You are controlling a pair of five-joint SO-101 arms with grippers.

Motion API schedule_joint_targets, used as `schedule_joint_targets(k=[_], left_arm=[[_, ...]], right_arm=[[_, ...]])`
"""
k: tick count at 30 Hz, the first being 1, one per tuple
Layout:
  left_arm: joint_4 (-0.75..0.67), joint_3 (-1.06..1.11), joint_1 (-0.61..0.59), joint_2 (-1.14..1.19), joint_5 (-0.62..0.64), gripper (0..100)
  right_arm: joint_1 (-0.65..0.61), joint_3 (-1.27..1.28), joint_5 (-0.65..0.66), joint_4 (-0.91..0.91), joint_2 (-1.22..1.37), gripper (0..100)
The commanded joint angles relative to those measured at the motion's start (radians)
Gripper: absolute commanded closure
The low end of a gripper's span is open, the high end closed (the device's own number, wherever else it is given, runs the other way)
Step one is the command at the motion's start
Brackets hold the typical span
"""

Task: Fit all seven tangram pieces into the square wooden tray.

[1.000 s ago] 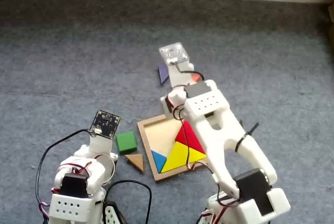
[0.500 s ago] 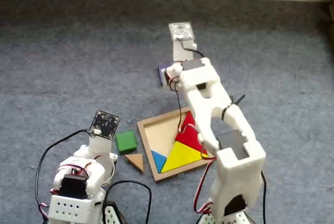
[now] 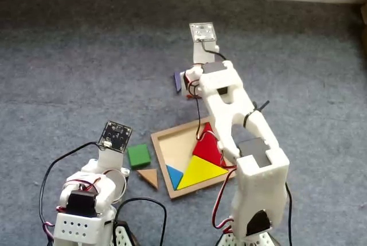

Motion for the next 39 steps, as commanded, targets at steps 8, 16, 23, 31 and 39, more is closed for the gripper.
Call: schedule_joint_targets(k=[8,16,23,31,39], left_arm=[[0.006,0.021,-0.013,-0.03,-0.008,99],[0.006,0.021,-0.013,-0.03,-0.008,99],[0.006,0.021,-0.013,-0.03,-0.008,99],[0.006,0.021,-0.013,-0.03,-0.008,99],[0.006,0.021,-0.013,-0.03,-0.008,99]], right_arm=[[-0.091,-0.07,-0.008,-0.019,-0.033,74.5],[-0.137,-0.065,-0.002,0.311,-0.223,74.5],[-0.142,0.007,-0.002,0.533,-0.527,74.6],[-0.079,0.297,0.0,0.704,-0.943,74.6],[0.091,0.728,0.002,0.625,-1.366,74.6]])
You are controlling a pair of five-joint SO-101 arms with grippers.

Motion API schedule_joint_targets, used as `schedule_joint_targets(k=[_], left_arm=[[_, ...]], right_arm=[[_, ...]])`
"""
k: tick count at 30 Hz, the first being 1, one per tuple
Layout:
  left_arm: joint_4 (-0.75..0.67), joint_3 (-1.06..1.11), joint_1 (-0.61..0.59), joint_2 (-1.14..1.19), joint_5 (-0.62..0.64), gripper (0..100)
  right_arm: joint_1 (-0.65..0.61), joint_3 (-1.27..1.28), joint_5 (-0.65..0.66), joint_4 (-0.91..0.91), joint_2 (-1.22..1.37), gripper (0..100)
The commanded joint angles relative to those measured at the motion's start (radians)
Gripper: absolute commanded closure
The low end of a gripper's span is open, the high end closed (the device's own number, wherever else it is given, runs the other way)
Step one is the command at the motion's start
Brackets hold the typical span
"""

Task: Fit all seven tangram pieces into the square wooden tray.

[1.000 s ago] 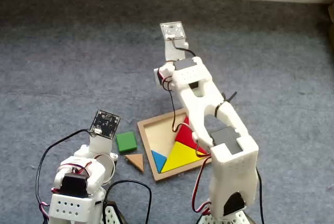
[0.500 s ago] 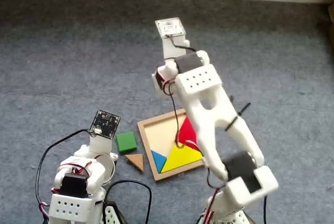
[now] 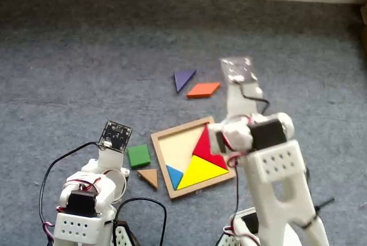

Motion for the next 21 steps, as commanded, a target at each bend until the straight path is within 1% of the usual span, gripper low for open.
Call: schedule_joint_targets(k=[1,4,6,8,10,13,17,21], left_arm=[[0.006,0.021,-0.013,-0.03,-0.008,99],[0.006,0.021,-0.013,-0.03,-0.008,99],[0.006,0.021,-0.013,-0.03,-0.008,99],[0.006,0.021,-0.013,-0.03,-0.008,99],[0.006,0.021,-0.013,-0.03,-0.008,99],[0.006,0.021,-0.004,-0.03,-0.008,99],[0.006,0.021,0.062,-0.03,-0.008,99],[0.006,0.021,0.131,-0.03,-0.006,99]], right_arm=[[0.088,0.209,0.002,-0.064,-0.262,74.6],[0.122,0.338,0.002,-0.099,-0.404,74.6],[0.177,0.398,0.008,-0.133,-0.489,74.6],[0.226,0.45,0.069,-0.179,-0.564,74.6],[0.245,0.518,0.132,-0.205,-0.625,74.6],[0.272,0.618,0.178,-0.24,-0.699,74.6],[0.328,0.745,0.175,-0.348,-0.766,74.6],[0.343,0.872,0.175,-0.427,-0.82,74.6]])
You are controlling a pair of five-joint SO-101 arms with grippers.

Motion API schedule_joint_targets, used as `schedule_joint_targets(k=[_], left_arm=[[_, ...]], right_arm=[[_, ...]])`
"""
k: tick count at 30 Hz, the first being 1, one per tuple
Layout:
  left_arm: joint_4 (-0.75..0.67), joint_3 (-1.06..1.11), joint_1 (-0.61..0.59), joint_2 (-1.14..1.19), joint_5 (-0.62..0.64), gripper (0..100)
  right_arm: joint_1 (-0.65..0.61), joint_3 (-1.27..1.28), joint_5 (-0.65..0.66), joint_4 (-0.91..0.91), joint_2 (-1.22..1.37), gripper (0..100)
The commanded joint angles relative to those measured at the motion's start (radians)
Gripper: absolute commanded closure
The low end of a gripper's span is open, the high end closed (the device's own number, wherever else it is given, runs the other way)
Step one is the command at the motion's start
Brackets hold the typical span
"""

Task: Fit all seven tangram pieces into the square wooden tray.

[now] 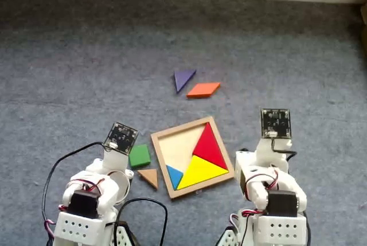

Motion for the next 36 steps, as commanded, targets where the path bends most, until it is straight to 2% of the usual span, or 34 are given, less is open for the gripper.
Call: schedule_joint_targets(k=[1,6,12,14,20,24,28,33,36], left_arm=[[0.006,0.021,0.077,-0.03,-0.006,99],[0.009,0.015,0.073,-0.03,-0.011,99],[0.003,-0.13,0.004,-0.03,-0.014,99],[-0.018,-0.18,-0.002,-0.03,-0.078,99],[-0.089,-0.26,-0.002,-0.03,-0.437,99],[-0.086,-0.34,0.004,-0.01,-0.422,90],[-0.084,-0.447,0.004,0.15,-0.417,89],[-0.084,-0.598,0.005,0.516,-0.473,88],[-0.086,-0.653,0.005,0.711,-0.502,81]], right_arm=[[0.03,0.104,0.014,-0.094,-0.073,74.6],[0.035,0.209,0.014,-0.101,-0.188,74.6],[0.05,0.394,0.014,-0.104,-0.334,74.6],[0.051,0.435,0.014,-0.105,-0.326,74.6],[0.061,0.452,0.018,-0.108,-0.318,74.6],[0.061,0.452,0.018,-0.108,-0.318,74.6],[0.061,0.452,0.02,-0.108,-0.318,74.6],[0.061,0.452,0.02,-0.102,-0.318,74.6],[0.061,0.452,0.02,-0.099,-0.309,74.6]])
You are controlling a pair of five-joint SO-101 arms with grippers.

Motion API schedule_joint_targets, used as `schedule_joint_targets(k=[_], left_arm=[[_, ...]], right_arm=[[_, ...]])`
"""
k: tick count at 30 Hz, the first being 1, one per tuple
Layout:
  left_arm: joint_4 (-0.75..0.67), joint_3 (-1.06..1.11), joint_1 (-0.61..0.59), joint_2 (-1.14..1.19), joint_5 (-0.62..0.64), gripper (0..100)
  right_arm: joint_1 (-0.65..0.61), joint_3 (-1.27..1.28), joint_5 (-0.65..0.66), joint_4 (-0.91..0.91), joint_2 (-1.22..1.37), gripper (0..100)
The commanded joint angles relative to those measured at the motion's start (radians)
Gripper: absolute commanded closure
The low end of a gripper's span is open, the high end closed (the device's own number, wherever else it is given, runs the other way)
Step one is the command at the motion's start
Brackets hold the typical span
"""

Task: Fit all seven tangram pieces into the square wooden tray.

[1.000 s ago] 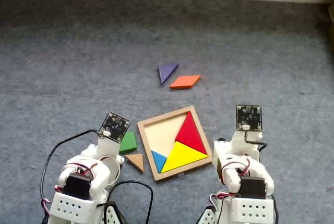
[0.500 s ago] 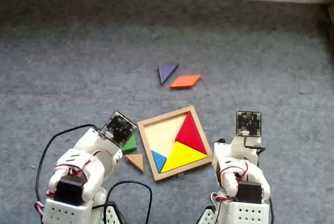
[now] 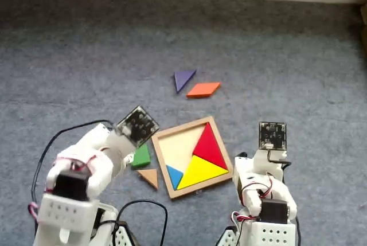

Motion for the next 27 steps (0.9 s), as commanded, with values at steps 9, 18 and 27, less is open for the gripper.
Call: schedule_joint_targets(k=[9,18,27], left_arm=[[-0.074,-0.2,0.025,0.596,-0.092,75],[-0.183,-0.203,0.091,0.76,-0.092,76],[-0.265,-0.268,0.09,1.01,-0.095,76]], right_arm=[[0.015,0.104,0.011,0.117,-0.01,74.6],[0.013,0.104,0.011,0.119,-0.008,74.6],[0.013,0.104,0.011,0.119,-0.008,74.6]])
